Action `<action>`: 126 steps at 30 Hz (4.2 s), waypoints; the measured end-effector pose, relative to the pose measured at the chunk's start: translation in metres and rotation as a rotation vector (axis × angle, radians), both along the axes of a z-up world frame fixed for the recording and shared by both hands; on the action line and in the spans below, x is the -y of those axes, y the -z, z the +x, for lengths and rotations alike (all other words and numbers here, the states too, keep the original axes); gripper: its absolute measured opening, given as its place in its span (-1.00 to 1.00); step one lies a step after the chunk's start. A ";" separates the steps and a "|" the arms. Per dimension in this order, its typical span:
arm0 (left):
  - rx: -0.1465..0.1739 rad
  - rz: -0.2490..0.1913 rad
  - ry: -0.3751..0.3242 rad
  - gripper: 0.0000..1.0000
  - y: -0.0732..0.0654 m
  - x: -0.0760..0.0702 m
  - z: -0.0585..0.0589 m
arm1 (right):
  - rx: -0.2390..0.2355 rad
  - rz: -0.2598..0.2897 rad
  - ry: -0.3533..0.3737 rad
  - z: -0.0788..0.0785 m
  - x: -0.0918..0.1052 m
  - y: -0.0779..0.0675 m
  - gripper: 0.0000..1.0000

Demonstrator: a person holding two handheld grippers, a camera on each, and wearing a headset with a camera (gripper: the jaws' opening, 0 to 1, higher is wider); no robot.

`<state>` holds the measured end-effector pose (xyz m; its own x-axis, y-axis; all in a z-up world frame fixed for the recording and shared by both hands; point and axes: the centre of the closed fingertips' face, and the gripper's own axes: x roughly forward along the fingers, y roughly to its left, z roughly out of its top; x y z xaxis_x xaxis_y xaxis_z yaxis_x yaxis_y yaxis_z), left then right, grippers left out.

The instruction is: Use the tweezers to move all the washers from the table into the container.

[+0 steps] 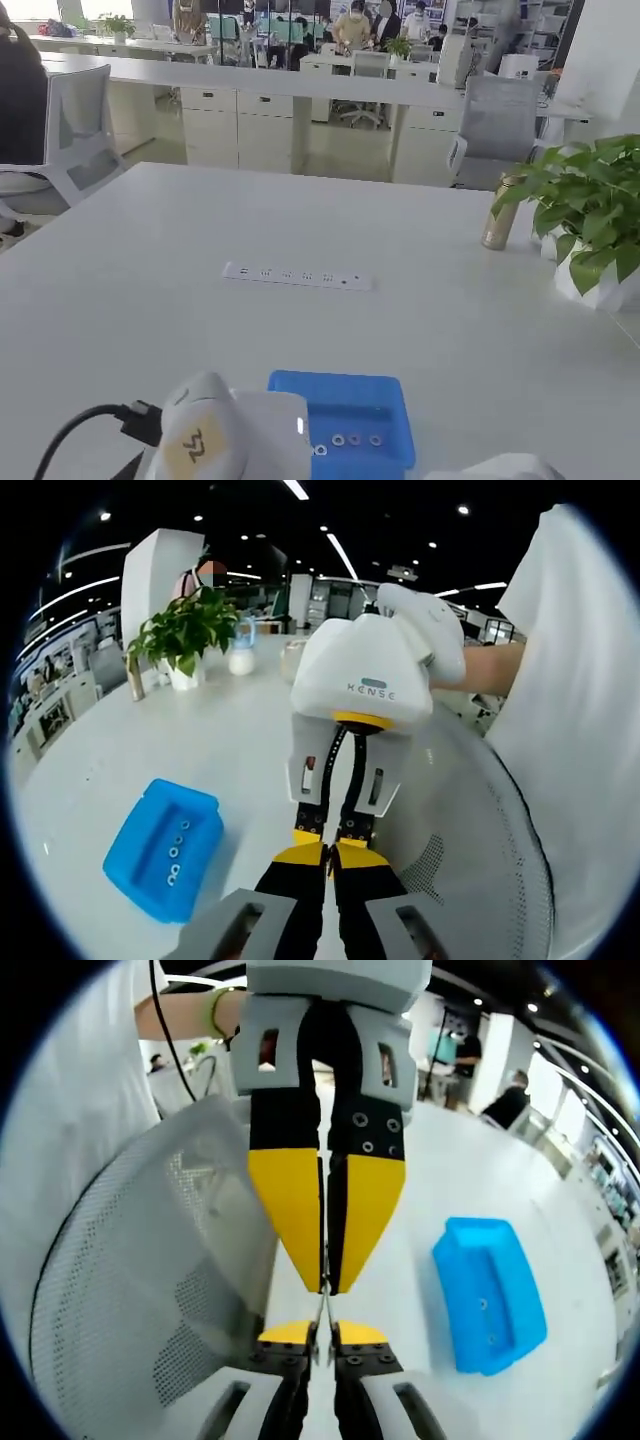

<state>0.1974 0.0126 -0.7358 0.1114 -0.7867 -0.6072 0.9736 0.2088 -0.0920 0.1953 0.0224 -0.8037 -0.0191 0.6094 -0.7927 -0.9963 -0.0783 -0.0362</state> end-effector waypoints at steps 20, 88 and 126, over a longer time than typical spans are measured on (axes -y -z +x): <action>0.006 0.065 0.000 -0.95 0.012 -0.006 0.006 | 0.029 -0.010 0.015 0.010 0.005 0.005 -0.94; -0.012 0.408 0.040 -1.00 0.081 -0.052 0.007 | 0.058 0.208 0.524 0.029 0.065 -0.012 0.14; -0.092 0.888 0.178 -1.00 0.130 -0.085 0.005 | -0.066 0.156 0.767 0.021 0.095 0.007 0.60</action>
<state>0.2019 0.0976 -0.8659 -0.0455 -0.0262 -0.9986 0.9950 0.0873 -0.0477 0.2160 -0.0729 -0.8111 0.4077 0.5759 -0.7086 -0.7707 0.6332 0.0712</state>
